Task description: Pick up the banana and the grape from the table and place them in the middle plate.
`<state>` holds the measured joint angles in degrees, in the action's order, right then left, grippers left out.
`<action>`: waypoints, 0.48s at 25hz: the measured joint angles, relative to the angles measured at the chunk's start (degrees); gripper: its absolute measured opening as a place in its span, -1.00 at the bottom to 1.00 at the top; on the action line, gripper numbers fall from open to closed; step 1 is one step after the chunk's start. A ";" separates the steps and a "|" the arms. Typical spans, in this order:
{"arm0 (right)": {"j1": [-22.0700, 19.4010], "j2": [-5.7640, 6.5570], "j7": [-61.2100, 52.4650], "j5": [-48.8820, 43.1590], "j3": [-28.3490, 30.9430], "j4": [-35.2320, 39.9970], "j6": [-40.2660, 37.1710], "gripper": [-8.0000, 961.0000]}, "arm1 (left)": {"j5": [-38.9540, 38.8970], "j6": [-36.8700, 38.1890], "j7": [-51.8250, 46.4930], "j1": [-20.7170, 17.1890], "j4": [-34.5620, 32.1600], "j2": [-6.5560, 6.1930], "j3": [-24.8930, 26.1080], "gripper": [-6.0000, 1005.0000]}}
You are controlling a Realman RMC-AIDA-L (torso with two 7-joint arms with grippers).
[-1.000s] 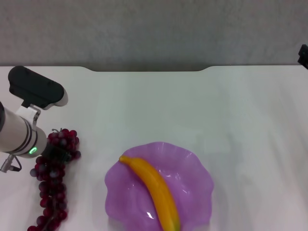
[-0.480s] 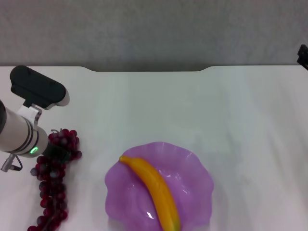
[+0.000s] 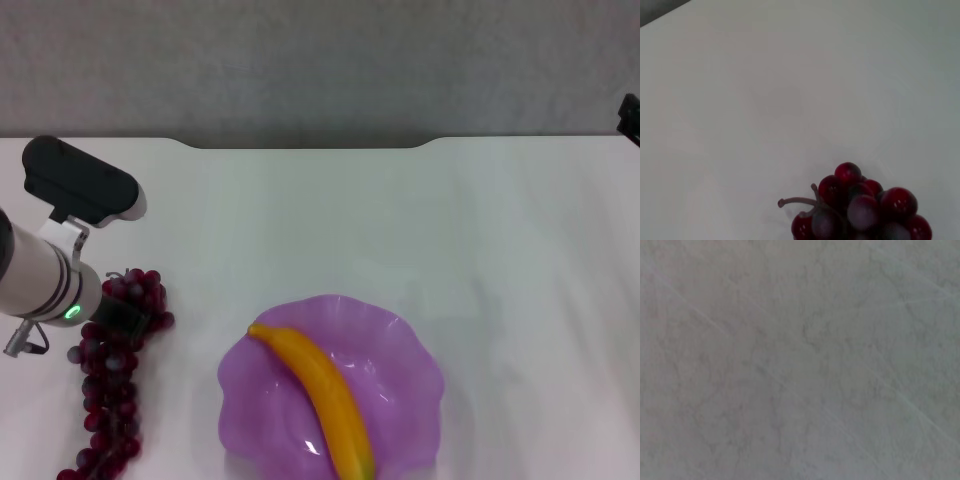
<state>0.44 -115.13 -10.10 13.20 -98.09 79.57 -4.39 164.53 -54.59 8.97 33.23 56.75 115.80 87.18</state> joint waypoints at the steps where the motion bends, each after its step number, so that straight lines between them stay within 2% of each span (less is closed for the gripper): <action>1: 0.00 0.00 0.00 0.00 0.00 -0.02 0.00 0.83 | 0.00 -0.03 0.00 -0.12 0.39 0.01 -0.04 -0.31; 7: 0.00 0.00 0.00 -0.01 0.00 -0.07 0.00 0.83 | 0.04 -1.86 0.00 -2.81 6.98 0.03 -0.17 -0.35; 12: 0.00 0.00 0.00 -0.02 0.00 -0.08 -0.01 0.83 | 0.07 -5.67 0.20 -6.04 15.80 0.01 -0.24 -0.38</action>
<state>0.44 -115.13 -10.10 13.18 -98.09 79.48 -4.40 164.60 -60.26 9.16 27.19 72.55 115.81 86.93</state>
